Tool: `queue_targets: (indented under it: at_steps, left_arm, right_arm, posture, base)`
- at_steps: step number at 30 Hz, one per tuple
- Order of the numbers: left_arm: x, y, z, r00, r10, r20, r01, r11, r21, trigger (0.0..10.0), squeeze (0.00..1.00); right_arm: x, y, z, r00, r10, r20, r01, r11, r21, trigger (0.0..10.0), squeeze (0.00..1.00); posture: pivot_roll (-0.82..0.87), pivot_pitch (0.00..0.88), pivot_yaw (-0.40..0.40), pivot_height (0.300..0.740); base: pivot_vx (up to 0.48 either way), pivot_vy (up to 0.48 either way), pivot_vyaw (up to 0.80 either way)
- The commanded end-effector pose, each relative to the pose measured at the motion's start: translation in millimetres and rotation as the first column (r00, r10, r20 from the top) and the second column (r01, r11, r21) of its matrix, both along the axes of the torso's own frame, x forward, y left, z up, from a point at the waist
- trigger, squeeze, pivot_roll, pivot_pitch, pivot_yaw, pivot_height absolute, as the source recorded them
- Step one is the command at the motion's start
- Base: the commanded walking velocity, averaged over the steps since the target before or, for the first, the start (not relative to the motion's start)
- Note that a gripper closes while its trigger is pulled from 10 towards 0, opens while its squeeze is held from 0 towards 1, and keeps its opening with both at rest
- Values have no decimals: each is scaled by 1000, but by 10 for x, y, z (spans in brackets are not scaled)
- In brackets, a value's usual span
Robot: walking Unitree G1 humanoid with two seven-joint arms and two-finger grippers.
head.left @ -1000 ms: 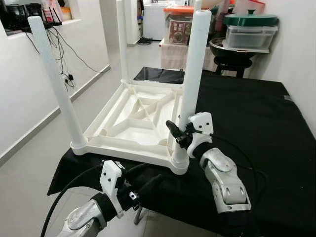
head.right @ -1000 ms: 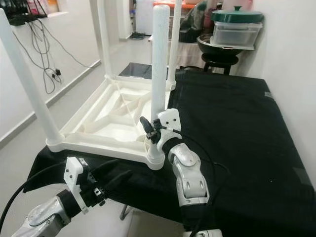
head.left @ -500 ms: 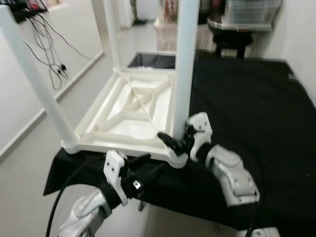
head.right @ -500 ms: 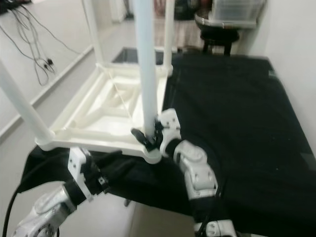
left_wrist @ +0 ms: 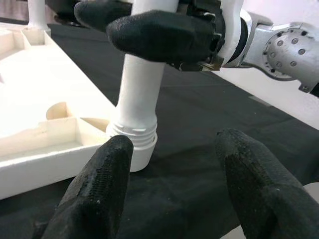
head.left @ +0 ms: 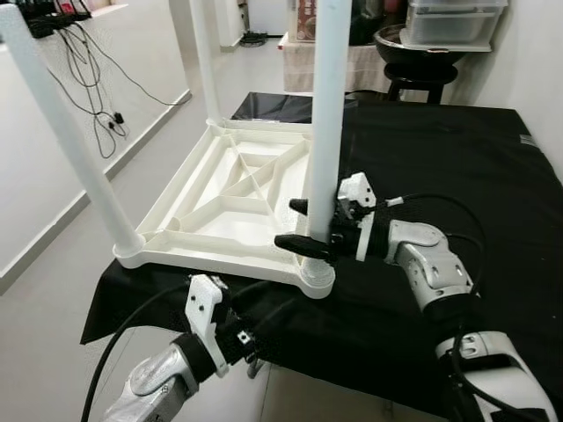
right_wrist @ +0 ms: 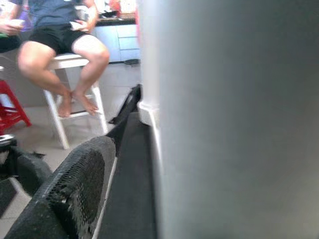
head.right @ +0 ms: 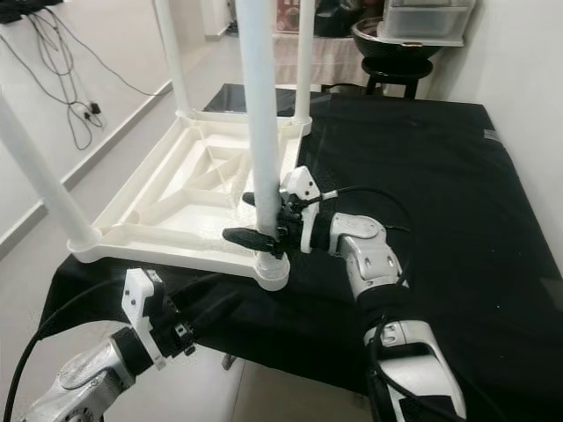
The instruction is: Building children table
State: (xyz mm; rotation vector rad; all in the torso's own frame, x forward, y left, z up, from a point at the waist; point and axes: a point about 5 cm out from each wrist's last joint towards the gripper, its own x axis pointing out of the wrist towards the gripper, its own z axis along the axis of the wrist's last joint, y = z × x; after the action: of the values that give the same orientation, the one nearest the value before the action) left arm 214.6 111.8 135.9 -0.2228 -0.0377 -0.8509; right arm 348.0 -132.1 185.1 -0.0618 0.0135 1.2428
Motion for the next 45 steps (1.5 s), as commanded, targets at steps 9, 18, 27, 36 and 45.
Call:
queue_targets:
  at_steps: [9, 18, 27, 36, 45]
  left_arm:
    - [-65, -14, 8, 1000, -21, -23, 21, 1000, 1, 10000, 0]
    - [-76, -3, 26, 999, -24, -23, 24, 1000, -3, 10000, 0]
    - [-73, 60, 49, 1000, -20, -23, 20, 1000, -2, 10000, 0]
    - [12, 49, 43, 1000, -2, -14, 2, 1000, -12, 10000, 0]
    - [49, 29, 44, 1000, -9, -12, 9, 1000, -16, 10000, 0]
  right_arm:
    - [19, -138, -31, 999, 36, -2, -36, 999, 8, 0, 0]
    - [-3, -201, -82, 999, -29, 29, 30, 999, -29, 0, 0]
    - [-470, 112, -503, 676, -734, -72, 717, 677, -167, 0, 0]
    - [-383, 181, -488, 688, -726, 21, 717, 674, -176, 10000, 0]
    - [-406, 321, -101, 855, -512, -84, 517, 854, 57, 10000, 875]
  posture:
    - [52, 59, -8, 740]
    - [25, 79, -5, 740]
    - [-14, 92, -10, 740]
    - [-15, 60, -24, 740]
    - [-23, 47, -20, 740]
  base:
    - [0, 0, 0]
    - [0, 0, 0]
    - [0, 0, 0]
    - [0, 0, 0]
    - [0, 0, 0]
